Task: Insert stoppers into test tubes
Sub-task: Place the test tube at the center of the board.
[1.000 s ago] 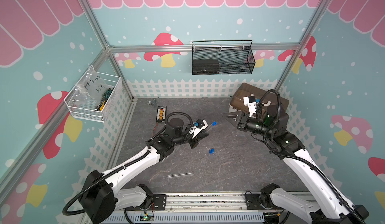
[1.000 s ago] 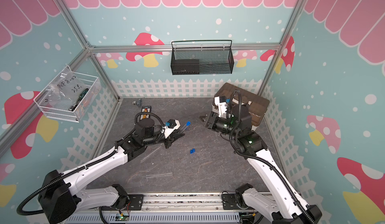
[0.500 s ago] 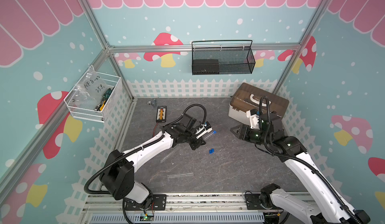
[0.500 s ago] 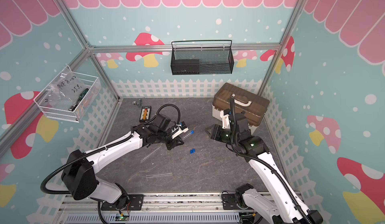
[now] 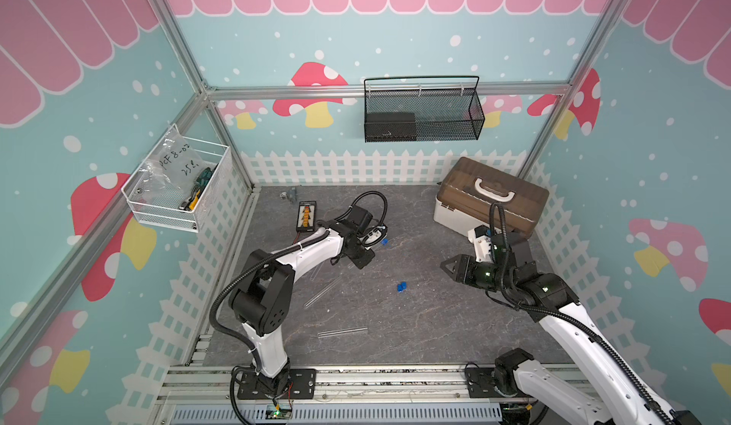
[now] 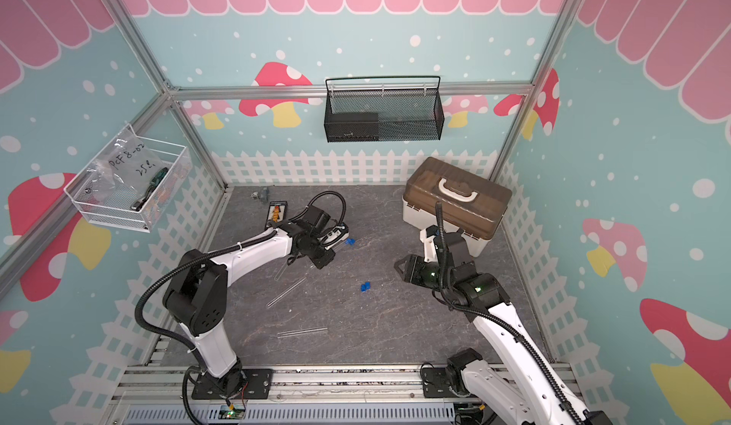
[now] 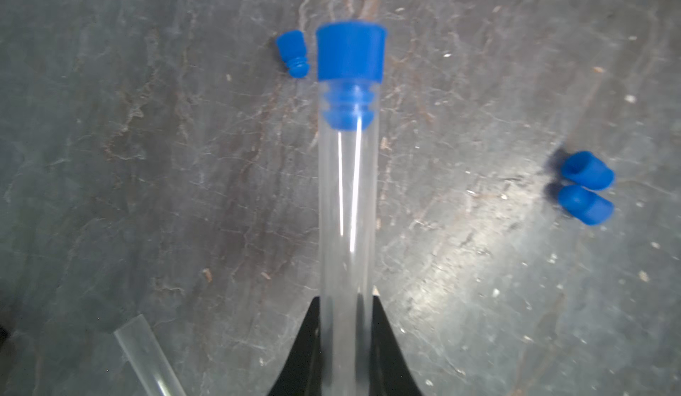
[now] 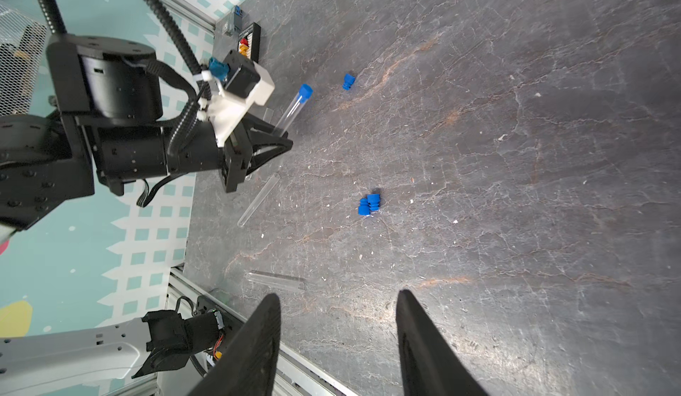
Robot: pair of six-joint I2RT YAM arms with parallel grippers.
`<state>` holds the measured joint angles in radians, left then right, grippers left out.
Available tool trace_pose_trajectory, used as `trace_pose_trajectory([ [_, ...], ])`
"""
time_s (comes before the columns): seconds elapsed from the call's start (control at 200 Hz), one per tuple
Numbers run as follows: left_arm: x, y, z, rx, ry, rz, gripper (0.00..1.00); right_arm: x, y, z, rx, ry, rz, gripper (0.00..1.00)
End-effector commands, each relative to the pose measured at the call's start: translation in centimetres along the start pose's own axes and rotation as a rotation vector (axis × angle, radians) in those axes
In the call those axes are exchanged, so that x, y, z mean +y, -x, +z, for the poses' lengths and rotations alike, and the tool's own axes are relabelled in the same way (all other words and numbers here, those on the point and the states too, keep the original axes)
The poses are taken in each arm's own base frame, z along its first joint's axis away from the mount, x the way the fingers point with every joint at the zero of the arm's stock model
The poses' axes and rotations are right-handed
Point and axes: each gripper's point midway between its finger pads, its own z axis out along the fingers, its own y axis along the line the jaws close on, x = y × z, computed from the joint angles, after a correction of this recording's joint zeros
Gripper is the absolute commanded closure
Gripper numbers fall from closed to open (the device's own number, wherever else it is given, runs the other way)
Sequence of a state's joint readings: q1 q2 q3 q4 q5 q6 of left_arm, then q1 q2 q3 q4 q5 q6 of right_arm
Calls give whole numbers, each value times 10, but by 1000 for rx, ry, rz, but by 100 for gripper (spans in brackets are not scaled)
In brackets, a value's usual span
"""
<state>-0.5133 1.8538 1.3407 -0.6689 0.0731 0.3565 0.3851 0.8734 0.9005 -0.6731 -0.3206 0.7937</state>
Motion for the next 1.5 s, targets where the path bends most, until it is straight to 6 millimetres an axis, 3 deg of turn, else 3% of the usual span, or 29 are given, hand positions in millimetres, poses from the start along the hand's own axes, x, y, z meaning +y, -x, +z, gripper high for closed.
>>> trace_pose_trajectory([
  [0.0, 27, -6, 8, 54, 58, -39, 99, 2, 0, -3, -8, 19, 1, 50],
  [0.485, 36, -22, 48, 153, 33, -37, 96, 2, -8, -1, 10, 39, 5, 51],
  [0.78, 39, -38, 59, 201, 61, 11, 84, 1, -11, 1, 20, 48, 12, 51],
  [1.291, 42, -35, 60, 193, 73, 22, 74, 2, -10, 4, 27, 52, 16, 52],
  [1.496, 44, -20, 49, 137, 87, 28, 72, 3, -11, 5, 29, 58, 15, 52],
])
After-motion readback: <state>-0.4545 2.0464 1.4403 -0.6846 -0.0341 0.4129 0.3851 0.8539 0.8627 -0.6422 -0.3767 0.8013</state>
